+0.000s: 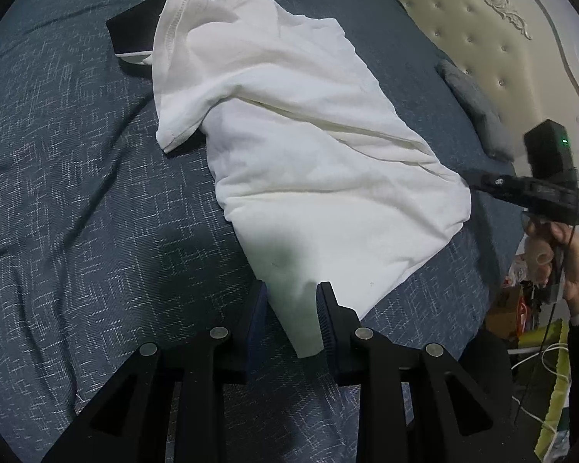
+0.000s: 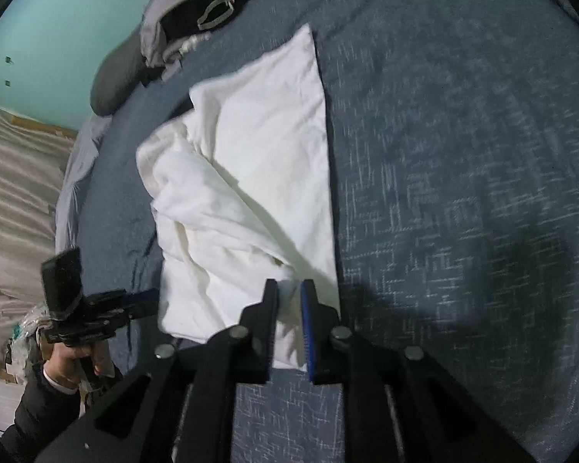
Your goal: Fold clothes
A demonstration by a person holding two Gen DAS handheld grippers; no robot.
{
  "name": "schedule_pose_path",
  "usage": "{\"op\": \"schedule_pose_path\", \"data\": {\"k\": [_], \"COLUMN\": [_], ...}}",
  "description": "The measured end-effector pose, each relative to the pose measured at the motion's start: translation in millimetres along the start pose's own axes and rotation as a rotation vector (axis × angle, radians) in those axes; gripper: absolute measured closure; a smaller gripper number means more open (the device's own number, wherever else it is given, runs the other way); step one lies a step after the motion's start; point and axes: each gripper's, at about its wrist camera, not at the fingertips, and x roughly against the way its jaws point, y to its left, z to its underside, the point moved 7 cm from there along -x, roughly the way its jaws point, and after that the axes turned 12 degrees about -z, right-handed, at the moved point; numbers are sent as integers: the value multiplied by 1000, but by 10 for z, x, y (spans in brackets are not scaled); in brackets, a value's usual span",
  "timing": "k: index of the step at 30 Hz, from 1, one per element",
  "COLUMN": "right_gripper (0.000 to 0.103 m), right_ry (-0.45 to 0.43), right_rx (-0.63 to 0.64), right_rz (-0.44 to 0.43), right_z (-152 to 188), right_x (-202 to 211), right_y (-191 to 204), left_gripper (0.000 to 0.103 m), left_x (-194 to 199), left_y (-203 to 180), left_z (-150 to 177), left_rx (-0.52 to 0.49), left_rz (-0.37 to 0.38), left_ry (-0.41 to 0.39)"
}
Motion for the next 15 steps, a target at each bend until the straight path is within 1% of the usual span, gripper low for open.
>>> {"op": "schedule_pose_path", "data": {"k": [1,2,4,8,10,12,13,14,15], "right_gripper": [76,75,75,75,75,75,79,92,96], "right_ry": [-8,-10,6,76,100,114,113,113,113], "right_rx": [4,12,34,112,151,157,154,147,140], "right_rz": [-6,-12,0,32,58,90,86,80,75], "right_z": [1,15,52,203,268,309,321,334,348], "right_x": [48,100,123,26,-12,-69,-71,-73,-76], "right_y": [19,48,93,199,208,164,144,120,96], "left_gripper": [74,74,74,74,74,74,74,74,74], "left_x": [7,12,-2,-30,-27,-37,-36,-36,-35], "left_y": [10,18,10,-48,-63,-77,-78,-78,-78], "left_z": [1,1,-6,0,16,29,27,26,24], "left_rx": [1,1,4,4,-1,-3,-3,-2,-2], "left_rz": [0,0,0,4,3,2,2,2,2], "left_ry": [0,-1,0,-2,0,2,2,1,0]}}
